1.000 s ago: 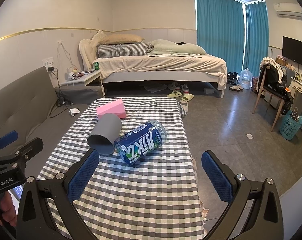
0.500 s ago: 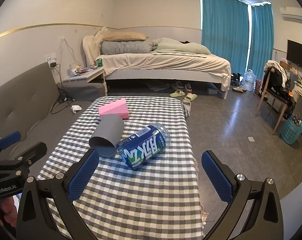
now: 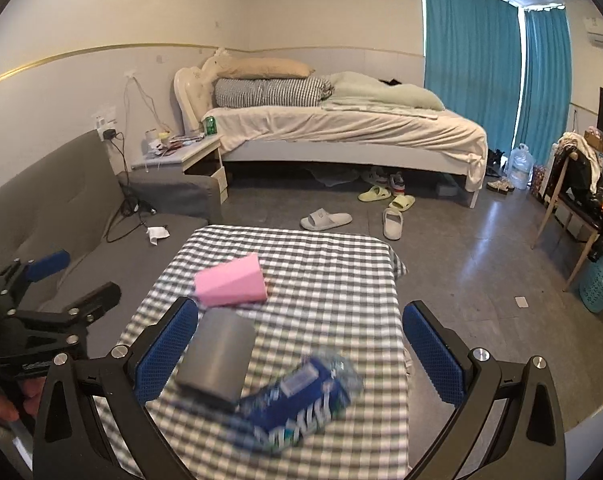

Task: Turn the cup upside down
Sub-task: 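Reach the left tool to the pink hexagonal cup and close on it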

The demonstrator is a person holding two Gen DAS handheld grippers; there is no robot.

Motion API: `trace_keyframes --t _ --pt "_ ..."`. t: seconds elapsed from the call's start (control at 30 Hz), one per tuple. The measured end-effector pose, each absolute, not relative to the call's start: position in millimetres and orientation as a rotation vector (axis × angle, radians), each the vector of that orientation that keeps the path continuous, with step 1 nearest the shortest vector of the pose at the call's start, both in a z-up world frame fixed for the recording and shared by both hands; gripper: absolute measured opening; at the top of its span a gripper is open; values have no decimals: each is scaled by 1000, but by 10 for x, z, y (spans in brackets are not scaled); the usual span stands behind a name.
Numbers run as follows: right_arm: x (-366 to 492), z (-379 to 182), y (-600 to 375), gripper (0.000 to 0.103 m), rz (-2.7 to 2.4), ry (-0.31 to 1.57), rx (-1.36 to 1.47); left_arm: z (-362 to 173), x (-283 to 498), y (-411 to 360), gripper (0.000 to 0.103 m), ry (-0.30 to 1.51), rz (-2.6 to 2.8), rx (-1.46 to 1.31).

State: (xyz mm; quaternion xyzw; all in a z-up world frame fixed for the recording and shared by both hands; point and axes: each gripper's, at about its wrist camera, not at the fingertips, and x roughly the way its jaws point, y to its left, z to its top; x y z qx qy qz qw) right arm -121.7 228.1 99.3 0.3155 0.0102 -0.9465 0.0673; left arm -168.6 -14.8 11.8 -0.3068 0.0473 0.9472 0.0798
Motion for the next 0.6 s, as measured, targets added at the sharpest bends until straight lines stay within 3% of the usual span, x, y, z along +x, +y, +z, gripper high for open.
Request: trace_keyframes --t 0.37,0.6 --pt "-2115 592 2313 103 -2833 5 1147 -480 -2885 75 103 282 2479 -1056" --pt "-2412 424 2417 103 -2852 10 1185 -766 -3181 307 103 343 2305 -1085"
